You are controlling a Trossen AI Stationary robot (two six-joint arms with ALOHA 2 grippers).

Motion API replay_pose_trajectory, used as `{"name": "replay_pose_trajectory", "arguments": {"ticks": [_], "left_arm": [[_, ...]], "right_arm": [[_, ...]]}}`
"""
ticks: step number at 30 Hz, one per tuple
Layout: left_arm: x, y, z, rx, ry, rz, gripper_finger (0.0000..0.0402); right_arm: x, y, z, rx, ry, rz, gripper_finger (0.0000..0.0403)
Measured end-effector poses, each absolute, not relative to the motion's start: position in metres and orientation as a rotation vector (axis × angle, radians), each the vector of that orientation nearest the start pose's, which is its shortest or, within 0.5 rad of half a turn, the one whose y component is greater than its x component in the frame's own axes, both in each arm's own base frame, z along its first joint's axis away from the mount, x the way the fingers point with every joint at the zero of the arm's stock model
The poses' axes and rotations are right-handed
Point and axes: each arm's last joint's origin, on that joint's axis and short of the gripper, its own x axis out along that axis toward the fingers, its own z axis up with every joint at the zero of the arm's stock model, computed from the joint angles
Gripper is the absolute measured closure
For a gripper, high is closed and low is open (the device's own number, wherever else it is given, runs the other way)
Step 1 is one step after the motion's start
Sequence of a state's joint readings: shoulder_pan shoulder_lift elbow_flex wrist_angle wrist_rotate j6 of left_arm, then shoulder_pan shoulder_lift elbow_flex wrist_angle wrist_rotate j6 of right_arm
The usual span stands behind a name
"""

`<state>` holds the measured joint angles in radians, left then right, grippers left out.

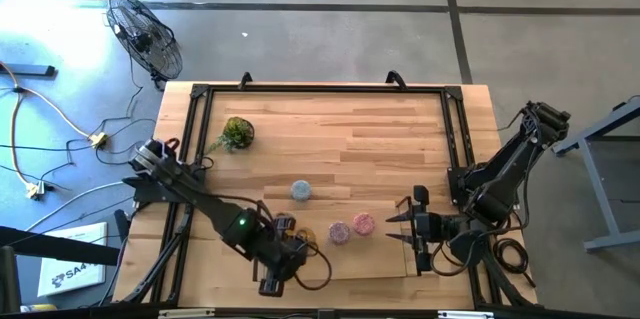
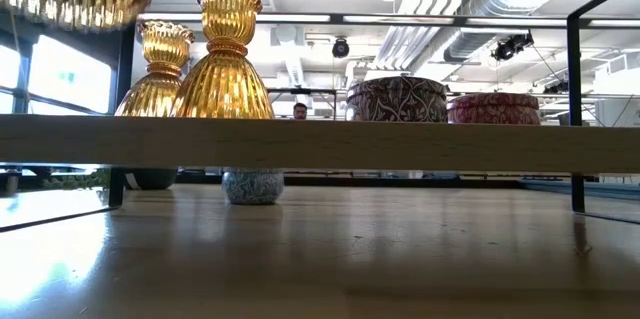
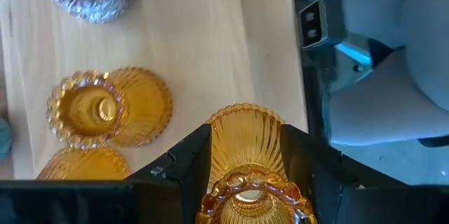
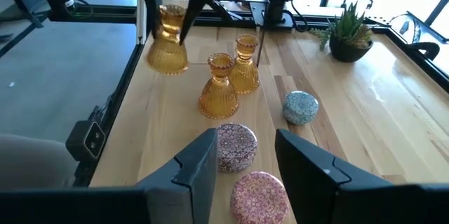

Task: Pick & Place candle stick holders
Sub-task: Align the gold glass candle holder with the other gold glass candle holder on the shelf

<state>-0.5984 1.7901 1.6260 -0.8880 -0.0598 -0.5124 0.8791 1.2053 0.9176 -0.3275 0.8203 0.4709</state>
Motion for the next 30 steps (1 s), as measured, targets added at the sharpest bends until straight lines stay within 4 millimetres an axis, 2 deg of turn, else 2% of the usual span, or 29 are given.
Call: {"name": "replay_pose_trajectory", "arguments": {"ticks": [6, 15, 30], "left_arm": [[0.308, -0.212, 0.273, -0.094, 1.112, -0.172, 0.0244], [0.305, -0.208, 0.251, -0.07, 1.124, -0.102, 0.0244], [0.305, -0.207, 0.249, -0.036, 1.116, -0.102, 0.0221]], "right_arm": [[0.175, 0.178, 0.288, 0.022, 0.404, -0.043, 0.0263], [0.175, 0.178, 0.288, 0.029, 0.406, -0.041, 0.0263], [0.175, 0.178, 0.288, 0.025, 0.406, -0.04, 0.0263]]}}
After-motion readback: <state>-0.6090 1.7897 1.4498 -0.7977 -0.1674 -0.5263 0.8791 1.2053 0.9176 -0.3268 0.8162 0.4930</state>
